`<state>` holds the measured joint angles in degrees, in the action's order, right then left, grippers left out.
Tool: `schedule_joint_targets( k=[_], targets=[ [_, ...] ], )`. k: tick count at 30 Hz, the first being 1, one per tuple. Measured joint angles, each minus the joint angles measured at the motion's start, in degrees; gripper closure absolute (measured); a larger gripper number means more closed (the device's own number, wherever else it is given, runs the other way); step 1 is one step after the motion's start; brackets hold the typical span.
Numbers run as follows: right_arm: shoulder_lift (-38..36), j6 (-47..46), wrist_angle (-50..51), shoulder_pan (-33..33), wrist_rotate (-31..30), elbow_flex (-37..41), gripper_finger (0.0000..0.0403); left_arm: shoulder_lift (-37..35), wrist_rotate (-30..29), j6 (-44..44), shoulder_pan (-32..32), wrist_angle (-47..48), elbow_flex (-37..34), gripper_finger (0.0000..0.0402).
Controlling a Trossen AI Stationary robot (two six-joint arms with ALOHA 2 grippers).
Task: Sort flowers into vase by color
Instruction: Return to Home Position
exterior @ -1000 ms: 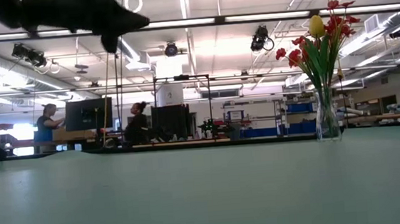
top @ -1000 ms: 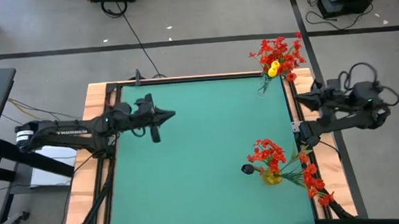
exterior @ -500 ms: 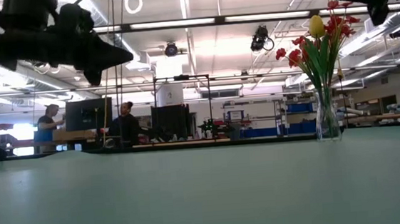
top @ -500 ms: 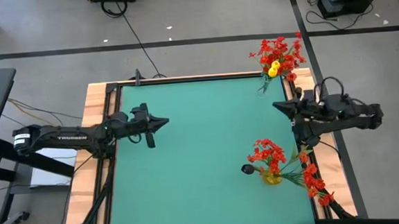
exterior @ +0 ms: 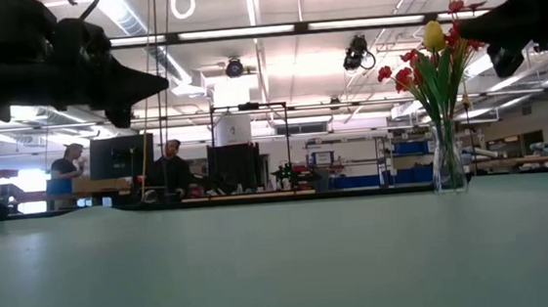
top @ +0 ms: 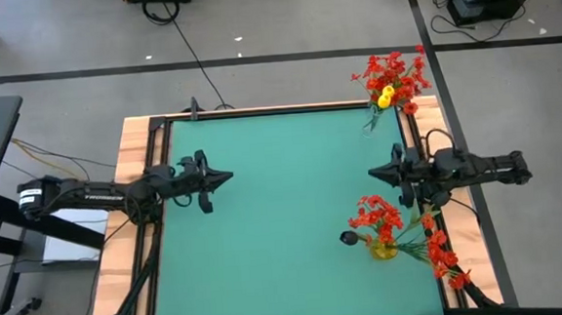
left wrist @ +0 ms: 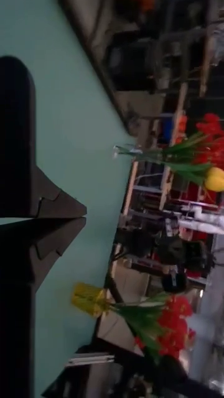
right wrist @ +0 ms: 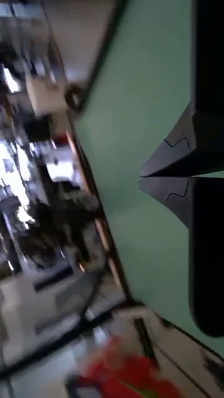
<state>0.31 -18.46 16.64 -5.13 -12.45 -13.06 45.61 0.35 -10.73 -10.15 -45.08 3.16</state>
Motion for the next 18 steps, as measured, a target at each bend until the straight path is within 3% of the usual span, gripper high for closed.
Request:
schedule_joint_targets(
  k=[4, 11, 18],
  targets=[
    [-0.1, -0.84, -4.11, 0.07, 3.65, 2.64, 0.04, -2.07, 2.8, 9.17, -2.54, 0.05, 0.0, 0.0399],
    [-0.1, 0.88, -4.66, 0.11, 1.75, 5.36, 0.04, -9.21, 6.78, 8.61, -5.03, 6.41, 0.22, 0.0399],
    [-0.06, -2.2, -12.57, 0.11, 6.42, 10.3, 0.04, -16.37, 11.3, 8.32, -5.01, 18.29, 0.2, 0.0398]
  ],
)
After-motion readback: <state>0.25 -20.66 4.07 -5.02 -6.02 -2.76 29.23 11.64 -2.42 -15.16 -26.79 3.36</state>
